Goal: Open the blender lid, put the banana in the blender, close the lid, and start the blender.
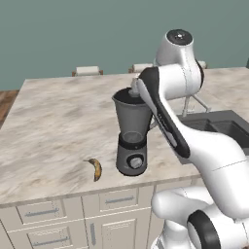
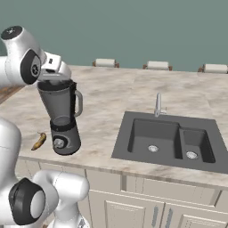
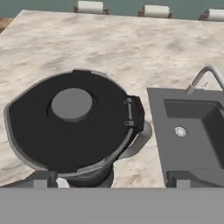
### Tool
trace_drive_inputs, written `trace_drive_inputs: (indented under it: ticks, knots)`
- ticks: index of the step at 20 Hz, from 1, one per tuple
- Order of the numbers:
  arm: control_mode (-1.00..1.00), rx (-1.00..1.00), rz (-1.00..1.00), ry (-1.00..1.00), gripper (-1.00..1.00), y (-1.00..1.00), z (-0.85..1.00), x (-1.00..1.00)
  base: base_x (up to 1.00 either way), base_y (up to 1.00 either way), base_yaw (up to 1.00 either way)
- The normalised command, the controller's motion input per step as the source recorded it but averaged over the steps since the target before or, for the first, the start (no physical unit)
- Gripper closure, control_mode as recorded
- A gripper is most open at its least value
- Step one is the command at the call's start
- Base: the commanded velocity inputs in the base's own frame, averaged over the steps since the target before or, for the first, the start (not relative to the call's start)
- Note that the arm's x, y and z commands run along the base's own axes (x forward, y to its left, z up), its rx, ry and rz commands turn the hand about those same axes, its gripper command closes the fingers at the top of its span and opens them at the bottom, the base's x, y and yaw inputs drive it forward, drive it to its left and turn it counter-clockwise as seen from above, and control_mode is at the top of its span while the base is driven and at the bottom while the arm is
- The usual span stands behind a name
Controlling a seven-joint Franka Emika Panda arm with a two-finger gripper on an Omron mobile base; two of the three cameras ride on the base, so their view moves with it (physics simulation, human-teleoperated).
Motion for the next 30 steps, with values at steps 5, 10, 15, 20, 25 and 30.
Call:
trace_drive_inputs:
  ticks: [5, 10, 15, 20, 25, 30]
  knots:
    - [-1.0, 0.0, 0.0, 0.13, -1.0, 0.55, -0.01, 0.49, 0.0, 0.0, 0.0]
    - [-1.0, 0.0, 0.04, 0.12, -1.0, 0.2, -0.12, 0.59, 0.0, 0.0, 0.0]
    - [-1.0, 0.0, 0.08, 0.12, -1.0, -0.02, -0.28, 0.26, 0.0, 0.0, 0.0]
    - [-1.0, 0.0, 0.01, 0.11, -1.0, 0.06, -0.3, 0.17, 0.0, 0.0, 0.0]
    - [-1.0, 0.0, 0.0, 0.09, -1.0, 0.03, -0.25, 0.21, 0.0, 0.0, 0.0]
    - [-1.0, 0.0, 0.0, 0.1, -1.0, 0.05, -0.33, 0.15, 0.0, 0.0, 0.0]
